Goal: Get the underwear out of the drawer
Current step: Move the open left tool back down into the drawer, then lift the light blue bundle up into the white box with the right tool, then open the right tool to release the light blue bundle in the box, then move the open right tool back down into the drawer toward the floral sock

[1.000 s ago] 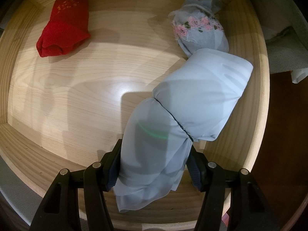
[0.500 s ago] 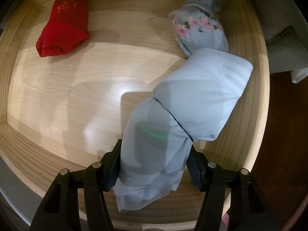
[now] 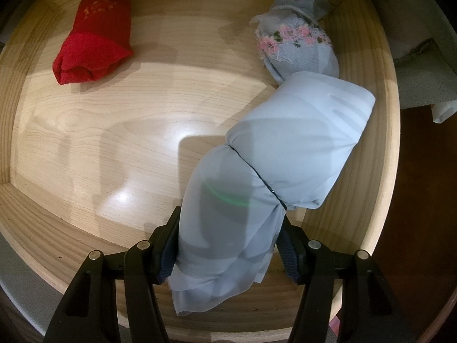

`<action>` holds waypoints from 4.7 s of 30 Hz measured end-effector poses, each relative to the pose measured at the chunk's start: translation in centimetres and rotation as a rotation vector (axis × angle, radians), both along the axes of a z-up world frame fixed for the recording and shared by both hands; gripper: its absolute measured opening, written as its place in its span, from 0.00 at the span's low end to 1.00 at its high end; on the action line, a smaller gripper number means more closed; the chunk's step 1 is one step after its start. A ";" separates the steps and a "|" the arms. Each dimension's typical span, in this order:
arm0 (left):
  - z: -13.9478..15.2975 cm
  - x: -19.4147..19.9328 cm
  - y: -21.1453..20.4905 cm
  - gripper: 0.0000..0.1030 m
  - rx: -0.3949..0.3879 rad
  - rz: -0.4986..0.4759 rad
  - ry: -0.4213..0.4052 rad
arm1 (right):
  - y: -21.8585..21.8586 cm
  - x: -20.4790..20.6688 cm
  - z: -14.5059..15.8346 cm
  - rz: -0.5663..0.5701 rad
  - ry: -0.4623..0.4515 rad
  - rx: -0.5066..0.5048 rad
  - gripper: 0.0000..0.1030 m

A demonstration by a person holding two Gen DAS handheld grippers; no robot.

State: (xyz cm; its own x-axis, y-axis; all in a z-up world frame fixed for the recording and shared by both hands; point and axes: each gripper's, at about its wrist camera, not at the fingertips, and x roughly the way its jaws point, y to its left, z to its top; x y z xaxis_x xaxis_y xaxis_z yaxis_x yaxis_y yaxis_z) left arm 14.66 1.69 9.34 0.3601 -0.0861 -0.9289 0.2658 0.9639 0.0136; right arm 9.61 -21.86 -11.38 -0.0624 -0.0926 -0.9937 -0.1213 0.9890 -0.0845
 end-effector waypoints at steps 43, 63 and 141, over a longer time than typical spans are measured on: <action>-11.1 -1.0 2.9 0.54 -0.030 0.217 0.078 | -0.7 -1.7 4.3 -0.054 -0.081 0.100 0.41; -11.2 -0.9 3.6 0.54 -0.049 0.244 0.086 | 0.8 -4.4 14.9 0.016 -0.225 0.169 0.41; -11.8 -0.8 1.7 0.54 0.024 0.190 0.095 | -4.4 1.1 11.3 -0.029 -0.297 0.138 0.61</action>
State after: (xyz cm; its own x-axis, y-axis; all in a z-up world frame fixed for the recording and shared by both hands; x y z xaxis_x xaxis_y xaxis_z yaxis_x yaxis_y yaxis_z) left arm 13.90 3.42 -2.46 0.2788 -0.0023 -0.9604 0.0803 0.9966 0.0210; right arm 10.72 -26.23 -0.09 0.2310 0.0419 -0.9721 -0.0833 0.9963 0.0231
